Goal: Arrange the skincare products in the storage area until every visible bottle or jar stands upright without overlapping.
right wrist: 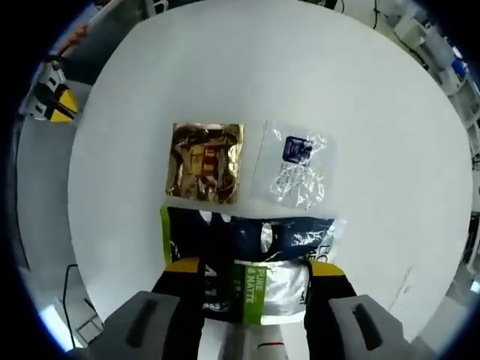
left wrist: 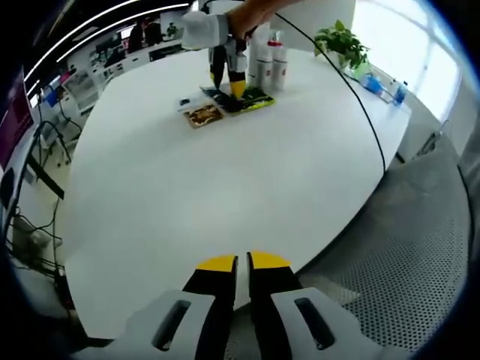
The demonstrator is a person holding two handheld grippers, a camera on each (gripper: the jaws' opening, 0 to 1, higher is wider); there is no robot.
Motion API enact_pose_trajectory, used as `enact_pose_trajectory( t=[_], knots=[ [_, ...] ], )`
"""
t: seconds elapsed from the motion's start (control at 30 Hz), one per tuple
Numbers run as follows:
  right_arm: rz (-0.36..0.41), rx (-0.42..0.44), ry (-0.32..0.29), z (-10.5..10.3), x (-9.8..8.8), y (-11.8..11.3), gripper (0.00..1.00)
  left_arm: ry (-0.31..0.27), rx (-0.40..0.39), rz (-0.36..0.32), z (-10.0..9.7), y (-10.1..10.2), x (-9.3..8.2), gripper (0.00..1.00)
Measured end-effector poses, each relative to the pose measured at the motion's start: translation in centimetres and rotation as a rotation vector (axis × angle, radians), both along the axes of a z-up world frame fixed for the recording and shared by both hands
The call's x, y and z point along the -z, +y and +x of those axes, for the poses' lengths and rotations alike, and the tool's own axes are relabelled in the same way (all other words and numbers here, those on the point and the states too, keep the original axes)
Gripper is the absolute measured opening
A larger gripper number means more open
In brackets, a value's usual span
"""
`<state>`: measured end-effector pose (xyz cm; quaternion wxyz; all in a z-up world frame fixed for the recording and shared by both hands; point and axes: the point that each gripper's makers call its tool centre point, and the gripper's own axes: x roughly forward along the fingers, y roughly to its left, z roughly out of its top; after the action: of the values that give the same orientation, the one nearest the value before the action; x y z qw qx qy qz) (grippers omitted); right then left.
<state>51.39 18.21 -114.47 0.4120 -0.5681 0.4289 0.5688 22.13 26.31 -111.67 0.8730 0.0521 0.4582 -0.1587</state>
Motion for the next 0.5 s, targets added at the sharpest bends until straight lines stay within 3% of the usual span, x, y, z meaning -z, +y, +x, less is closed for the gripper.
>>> enact_pose_trajectory(
  t=[0.5],
  knots=[
    [0.049, 0.041, 0.034, 0.09, -0.94, 0.11, 0.55, 0.002, 0.004, 0.003, -0.05, -0.01, 0.05, 0.00]
  ],
)
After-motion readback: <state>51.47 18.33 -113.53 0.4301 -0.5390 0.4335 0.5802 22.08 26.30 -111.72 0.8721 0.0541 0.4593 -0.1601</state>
